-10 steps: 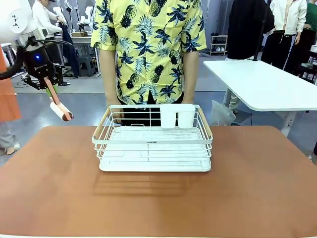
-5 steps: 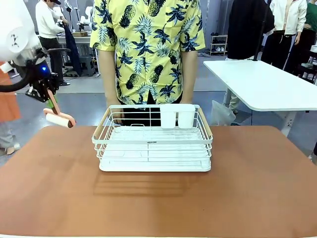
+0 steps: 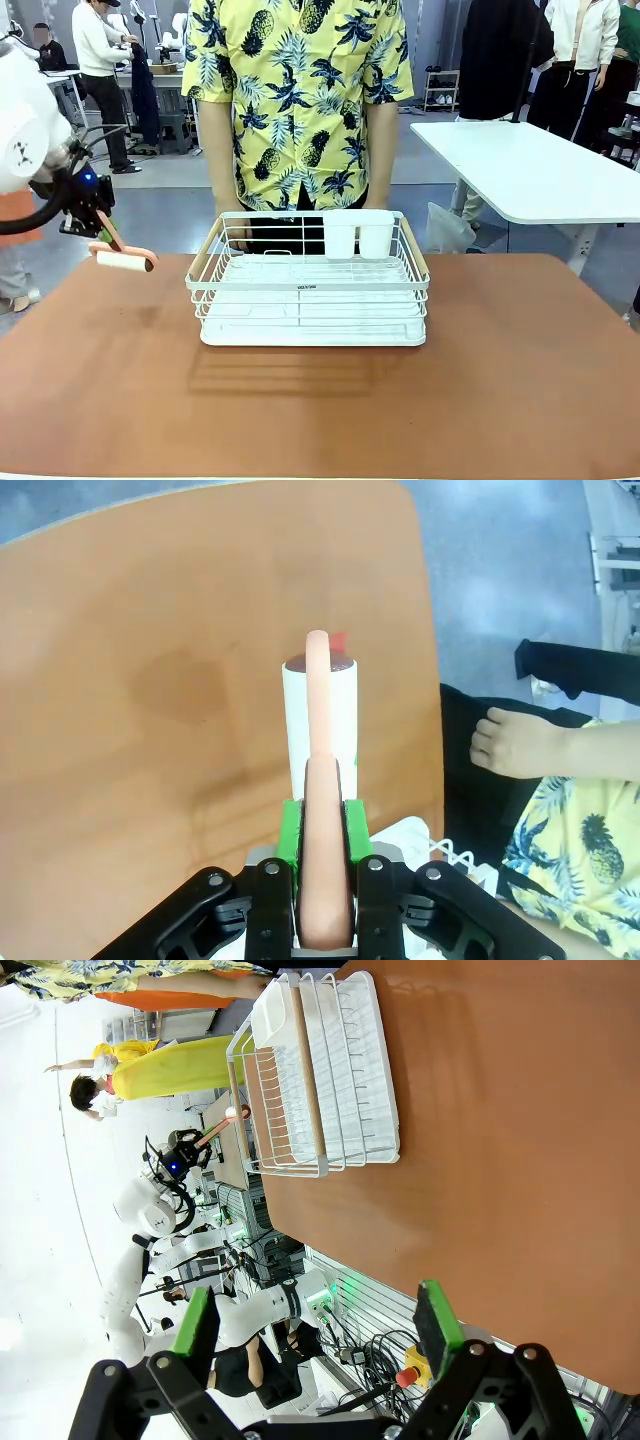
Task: Clean the table.
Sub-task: Place the Lint Roller down when the Dish drying rack is positioned in the middle of the table.
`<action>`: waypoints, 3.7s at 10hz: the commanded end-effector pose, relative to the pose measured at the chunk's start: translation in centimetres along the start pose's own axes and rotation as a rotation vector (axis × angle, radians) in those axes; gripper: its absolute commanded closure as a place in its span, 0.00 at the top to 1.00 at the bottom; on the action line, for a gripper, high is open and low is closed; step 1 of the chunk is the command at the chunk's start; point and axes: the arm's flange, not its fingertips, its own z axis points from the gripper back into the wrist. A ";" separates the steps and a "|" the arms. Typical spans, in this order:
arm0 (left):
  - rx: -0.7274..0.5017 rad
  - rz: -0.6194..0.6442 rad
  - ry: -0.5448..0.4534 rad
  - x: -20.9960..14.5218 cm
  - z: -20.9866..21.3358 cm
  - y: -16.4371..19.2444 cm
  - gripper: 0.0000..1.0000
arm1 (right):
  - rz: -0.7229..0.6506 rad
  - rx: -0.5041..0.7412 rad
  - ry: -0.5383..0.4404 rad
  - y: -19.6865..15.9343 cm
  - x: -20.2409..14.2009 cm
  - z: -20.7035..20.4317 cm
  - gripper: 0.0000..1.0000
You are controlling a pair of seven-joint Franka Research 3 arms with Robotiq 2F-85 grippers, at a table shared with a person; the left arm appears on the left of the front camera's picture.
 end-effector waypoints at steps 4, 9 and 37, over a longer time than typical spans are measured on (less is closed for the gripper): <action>-0.059 0.060 0.062 -1.0 -3.6 2.7 0.19 | 0.001 -0.004 -0.008 0.3 0.0 0.0 1.00; -0.073 0.079 0.078 -0.8 -5.4 3.6 0.19 | 0.001 -0.004 -0.008 0.3 0.0 0.0 1.00; 0.265 0.042 0.048 -1.2 1.3 4.9 1.00 | 0.001 -0.004 -0.008 0.3 0.0 0.0 1.00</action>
